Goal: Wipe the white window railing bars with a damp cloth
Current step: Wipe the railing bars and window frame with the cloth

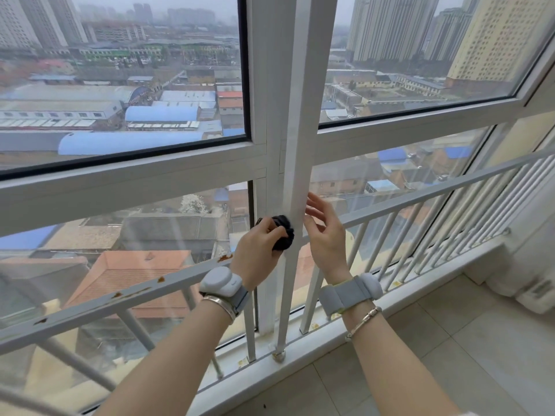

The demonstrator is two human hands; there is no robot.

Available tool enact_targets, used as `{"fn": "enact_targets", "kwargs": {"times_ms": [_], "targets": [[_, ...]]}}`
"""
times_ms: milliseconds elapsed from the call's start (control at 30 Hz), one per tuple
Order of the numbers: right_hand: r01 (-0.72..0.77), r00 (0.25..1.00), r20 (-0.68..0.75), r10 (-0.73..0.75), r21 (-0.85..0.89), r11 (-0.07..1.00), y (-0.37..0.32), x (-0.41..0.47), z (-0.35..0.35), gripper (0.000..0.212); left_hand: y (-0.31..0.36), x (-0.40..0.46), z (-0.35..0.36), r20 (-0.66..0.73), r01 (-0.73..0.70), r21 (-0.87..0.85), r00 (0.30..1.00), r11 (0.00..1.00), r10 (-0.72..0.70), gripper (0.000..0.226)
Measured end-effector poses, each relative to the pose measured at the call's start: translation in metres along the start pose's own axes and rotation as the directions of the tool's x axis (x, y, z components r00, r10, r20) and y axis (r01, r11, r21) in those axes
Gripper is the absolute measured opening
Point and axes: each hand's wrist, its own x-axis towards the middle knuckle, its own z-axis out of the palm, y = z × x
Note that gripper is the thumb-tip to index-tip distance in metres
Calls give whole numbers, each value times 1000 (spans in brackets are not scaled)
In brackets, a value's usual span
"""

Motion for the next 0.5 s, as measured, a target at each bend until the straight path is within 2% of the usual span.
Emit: {"fn": "enact_targets", "kwargs": {"times_ms": [67,100,167,233,267,333,400,467,500], "targets": [[-49,997,-53,50,2,999,9,-10,-6,34,3,-3,-6,3,-35,-44,999,998,35,23],[-75,995,-63,74,-5,997,13,-13,-8,35,3,-5,-10,-34,1,-82,999,997,-4,23],[-118,991,-55,118,6,993,17,-19,-18,34,8,-2,-14,-159,126,-199,974,972,-159,25],[-108,993,43,107,29,994,17,-26,-24,36,17,2,-16,-216,232,-363,921,902,-324,26],[-75,991,112,73,13,997,17,-30,-28,39,26,5,-15,-172,260,-472,910,842,-378,26],[2,974,225,0,-8,1000,19,-38,-30,47,43,5,-12,1,328,-678,896,658,-445,22],[11,982,191,-13,11,1000,25,-43,-35,50,57,2,-8,173,384,-786,889,484,-425,20],[6,997,77,-6,4,1000,30,-42,-41,41,61,-1,-6,253,403,-802,898,440,-361,23],[5,1000,9,-5,-42,999,33,-41,-44,36,61,-2,-5,274,415,-785,898,459,-344,24]]}}
